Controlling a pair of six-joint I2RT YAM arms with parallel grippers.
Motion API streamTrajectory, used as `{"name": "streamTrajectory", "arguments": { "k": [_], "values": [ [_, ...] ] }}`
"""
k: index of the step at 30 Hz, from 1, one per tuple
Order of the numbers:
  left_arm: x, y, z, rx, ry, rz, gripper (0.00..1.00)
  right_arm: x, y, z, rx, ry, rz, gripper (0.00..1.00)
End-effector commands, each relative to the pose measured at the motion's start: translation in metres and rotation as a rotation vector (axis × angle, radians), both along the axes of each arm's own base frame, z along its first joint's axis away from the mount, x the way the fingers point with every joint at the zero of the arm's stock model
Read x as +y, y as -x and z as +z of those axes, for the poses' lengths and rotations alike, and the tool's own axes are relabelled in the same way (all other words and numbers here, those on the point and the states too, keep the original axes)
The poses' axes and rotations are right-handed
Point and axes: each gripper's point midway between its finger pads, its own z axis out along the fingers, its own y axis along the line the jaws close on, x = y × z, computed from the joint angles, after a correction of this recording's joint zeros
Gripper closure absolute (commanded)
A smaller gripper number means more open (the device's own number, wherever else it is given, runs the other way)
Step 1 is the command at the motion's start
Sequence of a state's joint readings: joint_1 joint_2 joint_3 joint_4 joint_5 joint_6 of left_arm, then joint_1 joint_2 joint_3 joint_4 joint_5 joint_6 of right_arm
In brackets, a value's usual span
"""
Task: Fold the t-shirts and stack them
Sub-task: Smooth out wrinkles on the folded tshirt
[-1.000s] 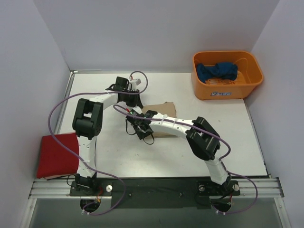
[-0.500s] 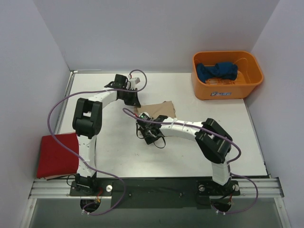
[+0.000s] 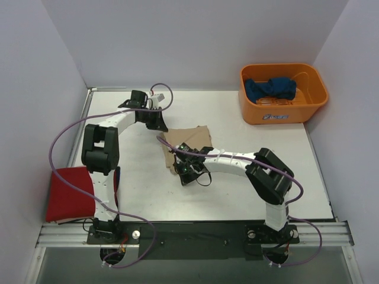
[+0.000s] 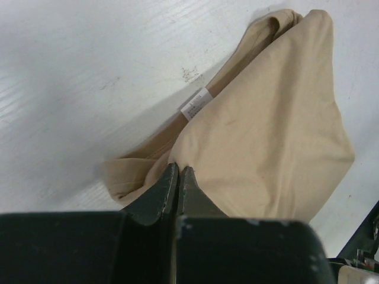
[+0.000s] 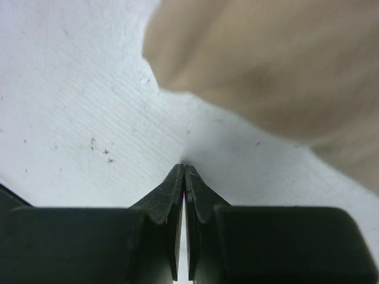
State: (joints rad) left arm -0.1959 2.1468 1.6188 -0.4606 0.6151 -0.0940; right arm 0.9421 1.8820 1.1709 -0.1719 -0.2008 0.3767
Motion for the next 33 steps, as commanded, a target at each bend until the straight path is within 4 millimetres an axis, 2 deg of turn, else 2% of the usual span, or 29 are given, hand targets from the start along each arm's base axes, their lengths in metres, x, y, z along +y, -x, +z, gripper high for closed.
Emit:
{"name": "streamTrajectory", "arguments": {
  "k": [1, 2, 3, 4, 5, 6, 7, 8, 9, 10, 11, 13, 14, 15, 17, 18, 19, 20, 21, 22, 24, 27, 29, 30, 31, 32, 33],
  "values": [
    [0.003, -0.003, 0.038, -0.139, 0.025, -0.046, 1.00, 0.008, 0.023, 0.020, 0.089, -0.052, 0.040, 1.00],
    [0.004, 0.000, 0.029, -0.123, 0.015, -0.059, 1.00, 0.010, 0.021, 0.026, 0.085, -0.059, 0.037, 0.90],
    [0.006, 0.003, 0.019, -0.090, 0.009, -0.062, 1.00, 0.014, 0.017, 0.034, 0.071, -0.078, 0.034, 0.72],
    [0.006, 0.002, 0.017, -0.084, 0.006, -0.063, 1.00, 0.014, 0.009, 0.046, 0.050, -0.106, 0.020, 0.65],
    [0.007, 0.002, 0.016, -0.076, 0.006, -0.063, 1.00, 0.015, 0.006, 0.056, 0.037, -0.129, 0.014, 0.62],
    [0.007, 0.001, 0.015, -0.077, 0.005, -0.062, 1.00, 0.008, -0.005, 0.070, 0.021, -0.160, -0.018, 0.60],
    [0.006, -0.001, 0.017, -0.087, 0.002, -0.061, 1.00, 0.002, -0.010, 0.076, 0.027, -0.179, -0.040, 0.59],
    [0.008, -0.004, 0.018, -0.094, -0.006, -0.054, 1.00, -0.011, -0.023, 0.087, 0.018, -0.206, -0.099, 0.59],
    [0.009, -0.008, 0.019, -0.105, -0.017, -0.047, 1.00, -0.022, -0.031, 0.090, 0.016, -0.212, -0.137, 0.58],
    [0.011, -0.011, 0.020, -0.112, -0.024, -0.040, 1.00, -0.040, -0.042, 0.094, 0.011, -0.215, -0.194, 0.57],
    [0.012, -0.015, 0.022, -0.142, -0.043, -0.055, 1.00, -0.051, -0.049, 0.095, 0.006, -0.210, -0.230, 0.52],
    [0.012, -0.021, 0.025, -0.158, -0.057, -0.055, 1.00, -0.092, -0.075, 0.090, 0.010, -0.193, -0.361, 0.45],
    [0.013, -0.023, 0.027, -0.164, -0.062, -0.059, 1.00, -0.103, -0.076, 0.084, 0.038, -0.177, -0.393, 0.44],
    [0.013, -0.024, 0.026, -0.163, -0.067, -0.060, 1.00, -0.118, -0.087, 0.076, 0.062, -0.174, -0.443, 0.43],
    [0.011, -0.025, 0.027, -0.169, -0.071, -0.077, 1.00, -0.133, -0.105, 0.065, 0.075, -0.184, -0.498, 0.42],
    [0.011, -0.025, 0.026, -0.166, -0.072, -0.079, 1.00, -0.134, -0.112, 0.063, 0.080, -0.193, -0.508, 0.41],
    [0.012, -0.025, 0.024, -0.161, -0.076, -0.081, 0.99, -0.139, -0.119, 0.052, 0.108, -0.192, -0.529, 0.41],
    [0.011, -0.025, 0.024, -0.155, -0.078, -0.082, 0.86, -0.136, -0.128, 0.056, 0.107, -0.214, -0.527, 0.41],
    [0.016, -0.028, 0.021, -0.149, -0.092, -0.063, 0.79, -0.134, -0.133, 0.046, 0.132, -0.218, -0.530, 0.41],
    [0.019, -0.031, 0.023, -0.149, -0.101, -0.042, 0.65, -0.129, -0.139, 0.049, 0.138, -0.242, -0.526, 0.41],
    [0.030, -0.039, 0.029, -0.150, -0.123, 0.021, 0.54, -0.120, -0.146, 0.041, 0.164, -0.273, -0.538, 0.41],
    [0.049, -0.044, 0.045, -0.133, -0.131, 0.139, 0.47, -0.111, -0.156, 0.028, 0.188, -0.313, -0.568, 0.42],
    [0.049, -0.032, 0.055, -0.111, -0.125, 0.176, 0.45, -0.109, -0.159, 0.023, 0.202, -0.322, -0.600, 0.43],
    [0.046, -0.015, 0.052, -0.082, -0.108, 0.170, 0.39, -0.108, -0.158, 0.021, 0.207, -0.328, -0.601, 0.44],
    [0.039, 0.003, 0.038, -0.042, -0.093, 0.164, 0.28, -0.106, -0.159, 0.019, 0.210, -0.340, -0.610, 0.45],
    [0.035, 0.011, 0.048, -0.054, -0.073, 0.164, 0.23, -0.105, -0.158, 0.019, 0.218, -0.350, -0.609, 0.47],
    [0.024, 0.029, 0.032, -0.010, -0.059, 0.154, 0.10, -0.103, -0.158, 0.017, 0.222, -0.357, -0.615, 0.47]
  ]
}}
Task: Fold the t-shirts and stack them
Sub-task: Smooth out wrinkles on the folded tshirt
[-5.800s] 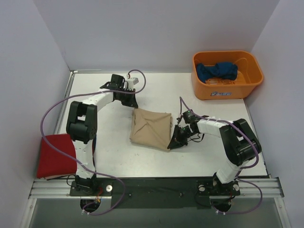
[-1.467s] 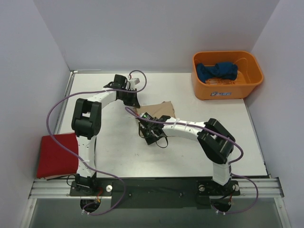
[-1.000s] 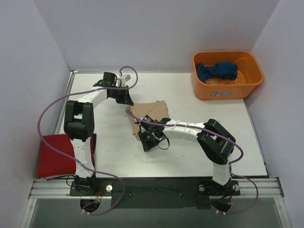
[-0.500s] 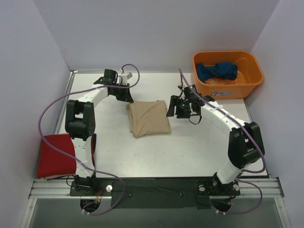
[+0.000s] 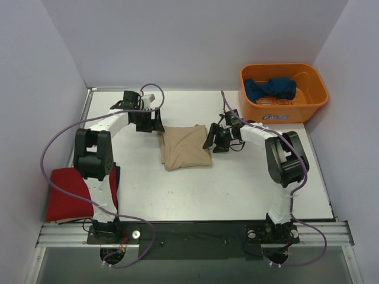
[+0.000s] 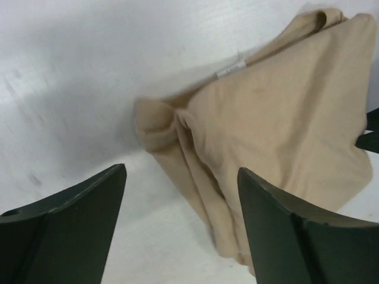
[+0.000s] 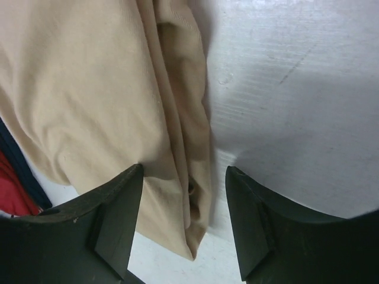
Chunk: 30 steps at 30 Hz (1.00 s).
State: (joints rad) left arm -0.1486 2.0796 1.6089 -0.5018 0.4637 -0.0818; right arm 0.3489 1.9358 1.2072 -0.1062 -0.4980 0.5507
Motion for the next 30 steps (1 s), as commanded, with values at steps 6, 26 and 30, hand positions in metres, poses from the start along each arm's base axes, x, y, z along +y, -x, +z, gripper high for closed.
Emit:
{"name": "streamTrajectory", "arguments": {
  "k": [6, 26, 30],
  "values": [
    [-0.033, 0.069, -0.015, 0.116, 0.057, 0.095, 0.09, 0.023, -0.001, -0.004, 0.035, -0.098, -0.031, 0.72],
    [-0.012, 0.075, -0.030, 0.144, 0.058, 0.067, 0.99, 0.019, 0.056, -0.008, 0.060, -0.124, -0.031, 0.99],
    [-0.018, 0.092, -0.033, 0.160, 0.057, 0.039, 0.46, 0.022, 0.056, 0.007, 0.033, -0.100, 0.001, 0.65]
  ]
}}
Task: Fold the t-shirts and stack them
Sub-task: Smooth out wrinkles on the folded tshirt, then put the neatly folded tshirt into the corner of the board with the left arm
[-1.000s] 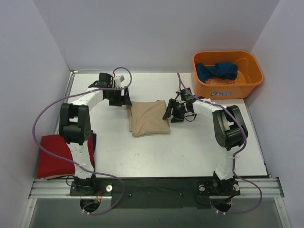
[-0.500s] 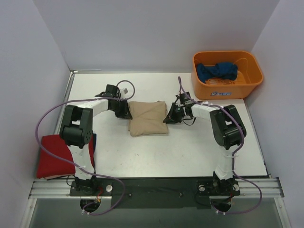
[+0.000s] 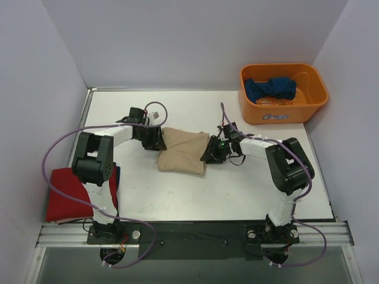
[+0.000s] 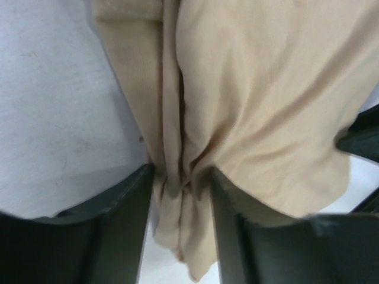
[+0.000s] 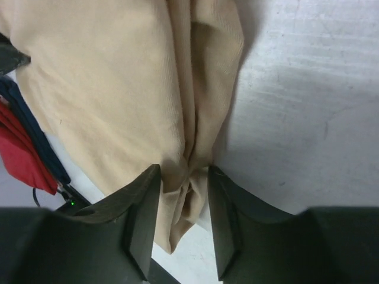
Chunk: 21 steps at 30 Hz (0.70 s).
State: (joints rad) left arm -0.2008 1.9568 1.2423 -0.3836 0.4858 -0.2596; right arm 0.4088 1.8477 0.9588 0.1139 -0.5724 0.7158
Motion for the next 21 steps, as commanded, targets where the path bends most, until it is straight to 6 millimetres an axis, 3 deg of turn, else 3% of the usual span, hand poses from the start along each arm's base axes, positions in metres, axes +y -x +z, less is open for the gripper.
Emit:
{"name": "streamTrajectory", "arguments": {
  "k": [1, 2, 4, 8, 15, 17, 21],
  "values": [
    [0.002, 0.005, 0.013, -0.055, -0.004, -0.023, 0.36, -0.005, 0.002, 0.019, -0.035, 0.042, 0.014, 0.62],
    [0.004, 0.003, 0.013, -0.050, -0.001, -0.001, 0.34, -0.009, -0.001, 0.023, -0.036, 0.047, -0.003, 0.60],
    [0.007, 0.002, 0.014, -0.052, -0.008, 0.017, 0.12, -0.021, -0.009, 0.027, -0.037, 0.084, -0.037, 0.59],
    [-0.013, 0.010, 0.005, -0.045, 0.025, -0.025, 0.11, -0.025, -0.025, 0.029, -0.049, 0.126, -0.059, 0.56],
    [-0.024, 0.023, -0.032, 0.097, 0.057, -0.032, 0.09, -0.013, -0.032, 0.002, 0.029, 0.117, -0.081, 0.58],
    [-0.027, 0.023, -0.038, 0.118, 0.081, -0.033, 0.15, -0.010, -0.034, 0.003, 0.022, 0.110, -0.083, 0.58],
    [-0.041, 0.031, -0.042, 0.158, 0.155, -0.066, 0.48, -0.009, -0.034, 0.009, 0.007, 0.100, -0.086, 0.58]
  ]
}}
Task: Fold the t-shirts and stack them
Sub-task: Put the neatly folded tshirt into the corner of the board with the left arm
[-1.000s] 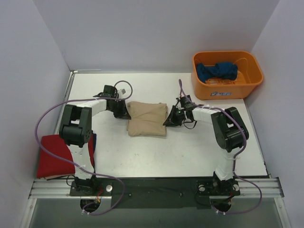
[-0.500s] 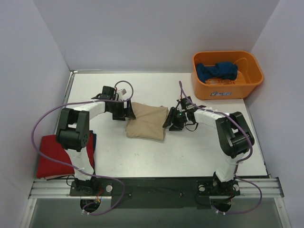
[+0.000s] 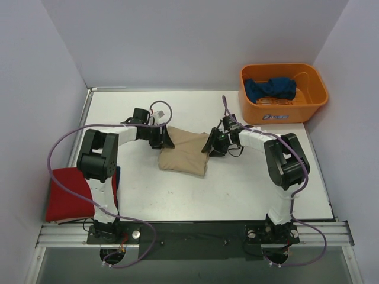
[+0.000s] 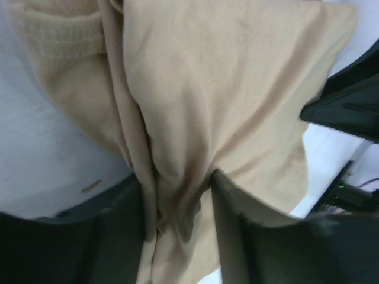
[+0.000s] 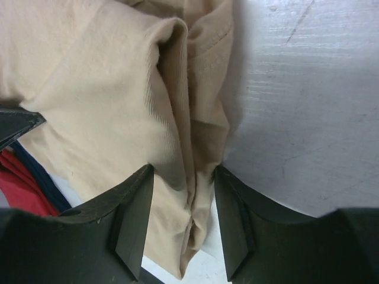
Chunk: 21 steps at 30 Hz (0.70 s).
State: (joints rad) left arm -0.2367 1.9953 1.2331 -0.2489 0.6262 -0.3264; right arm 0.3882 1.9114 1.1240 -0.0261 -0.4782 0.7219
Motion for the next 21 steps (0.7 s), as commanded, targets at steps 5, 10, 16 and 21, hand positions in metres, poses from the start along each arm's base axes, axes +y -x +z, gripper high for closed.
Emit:
{"name": "streamTrajectory", "arguments": {
  "k": [5, 10, 16, 21],
  "values": [
    [-0.010, 0.034, -0.029, 0.162, 0.076, -0.060, 1.00, -0.013, 0.005, 0.016, -0.029, 0.017, -0.041, 0.58],
    [0.018, 0.041, 0.014, 0.045, -0.026, -0.119, 1.00, -0.037, 0.027, 0.049, -0.101, 0.042, -0.032, 0.57],
    [0.073, 0.100, 0.050, 0.011, -0.287, -0.274, 1.00, -0.066, 0.059, 0.073, -0.160, 0.130, 0.004, 0.56],
    [0.128, 0.142, 0.079, -0.013, -0.519, -0.391, 1.00, -0.078, 0.071, 0.082, -0.196, 0.156, 0.002, 0.56]
  ]
}}
